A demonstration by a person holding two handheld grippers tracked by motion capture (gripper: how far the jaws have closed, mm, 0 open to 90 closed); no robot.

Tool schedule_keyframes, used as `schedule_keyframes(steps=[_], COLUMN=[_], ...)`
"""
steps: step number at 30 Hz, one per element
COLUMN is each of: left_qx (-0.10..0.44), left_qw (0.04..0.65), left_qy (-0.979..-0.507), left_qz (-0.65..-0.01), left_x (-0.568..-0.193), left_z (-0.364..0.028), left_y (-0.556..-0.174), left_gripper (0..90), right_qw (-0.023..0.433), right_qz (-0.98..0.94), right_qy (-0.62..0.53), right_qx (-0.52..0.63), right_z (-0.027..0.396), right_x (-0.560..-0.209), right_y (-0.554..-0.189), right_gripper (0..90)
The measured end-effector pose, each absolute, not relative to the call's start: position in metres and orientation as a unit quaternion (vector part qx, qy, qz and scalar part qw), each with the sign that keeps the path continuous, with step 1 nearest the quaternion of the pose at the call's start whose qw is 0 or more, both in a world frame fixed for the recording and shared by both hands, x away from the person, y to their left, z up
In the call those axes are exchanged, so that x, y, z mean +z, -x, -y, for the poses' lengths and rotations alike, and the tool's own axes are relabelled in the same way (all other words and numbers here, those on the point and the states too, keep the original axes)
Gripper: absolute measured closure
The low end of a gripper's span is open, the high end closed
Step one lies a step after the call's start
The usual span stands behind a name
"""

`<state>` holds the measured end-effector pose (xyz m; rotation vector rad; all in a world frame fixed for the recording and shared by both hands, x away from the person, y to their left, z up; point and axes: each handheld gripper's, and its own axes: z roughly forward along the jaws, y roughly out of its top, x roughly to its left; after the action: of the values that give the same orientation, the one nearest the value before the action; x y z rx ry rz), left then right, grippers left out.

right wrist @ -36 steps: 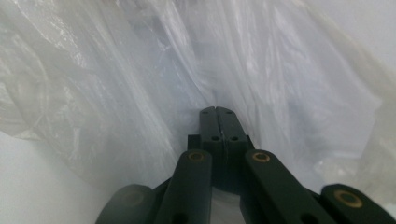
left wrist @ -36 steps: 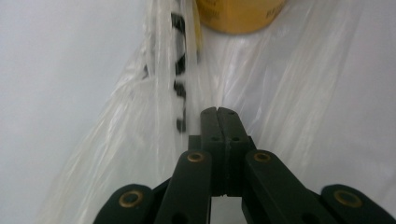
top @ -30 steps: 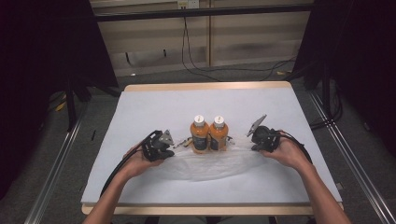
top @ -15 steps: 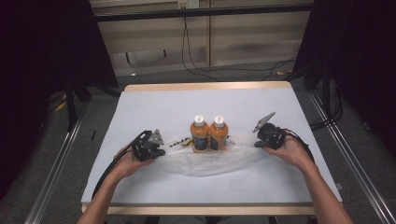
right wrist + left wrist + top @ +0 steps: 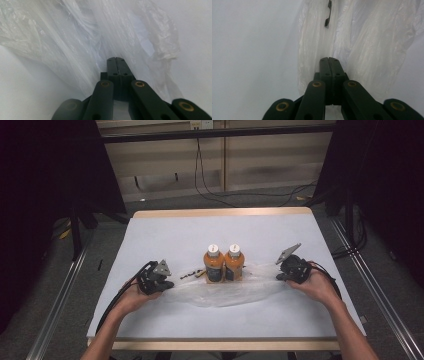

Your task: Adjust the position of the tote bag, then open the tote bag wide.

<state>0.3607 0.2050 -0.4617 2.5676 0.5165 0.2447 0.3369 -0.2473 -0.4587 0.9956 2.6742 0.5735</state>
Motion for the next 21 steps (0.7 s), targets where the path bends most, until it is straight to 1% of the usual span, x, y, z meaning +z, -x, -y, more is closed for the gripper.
schedule_keyframes(steps=[2, 9, 12, 13, 17, 19, 21], left_qx=[0.091, 0.084, 0.073, 0.072, 0.066, 0.065, 0.064], left_qw=[0.254, 0.252, 0.271, 0.267, 0.282, 0.298, 0.300], left_qy=[-0.944, -0.944, -0.937, -0.939, -0.932, -0.927, -0.928], left_qz=[-0.190, -0.193, -0.209, -0.203, -0.218, -0.220, -0.213], left_x=[-0.4620, -0.4610, -0.4629, -0.4623, -0.4636, -0.4632, -0.4616], left_z=[-0.2052, -0.2086, -0.2117, -0.2138, -0.2140, -0.2131, -0.2138], left_y=[-0.3607, -0.3632, -0.3635, -0.3648, -0.3640, -0.3628, -0.3633], left_gripper=[90.0, 90.0, 90.0, 90.0, 90.0, 90.0, 90.0], right_qw=[0.106, 0.112, 0.106, 0.106, 0.107, 0.109, 0.105], right_qz=[-0.910, -0.911, -0.908, -0.908, -0.903, -0.902, -0.900], right_qy=[-0.346, -0.341, -0.345, -0.343, -0.345, -0.342, -0.345], right_qx=[0.203, 0.204, 0.213, 0.218, 0.231, 0.241, 0.246], right_z=[0.2498, 0.2494, 0.2509, 0.2513, 0.2519, 0.2522, 0.2519], right_x=[-0.4588, -0.4592, -0.4595, -0.4595, -0.4590, -0.4607, -0.4609], right_y=[-0.3365, -0.3355, -0.3365, -0.3367, -0.3373, -0.3372, -0.3359], right_gripper=[90.0, 90.0, 90.0, 90.0, 90.0, 90.0, 90.0])
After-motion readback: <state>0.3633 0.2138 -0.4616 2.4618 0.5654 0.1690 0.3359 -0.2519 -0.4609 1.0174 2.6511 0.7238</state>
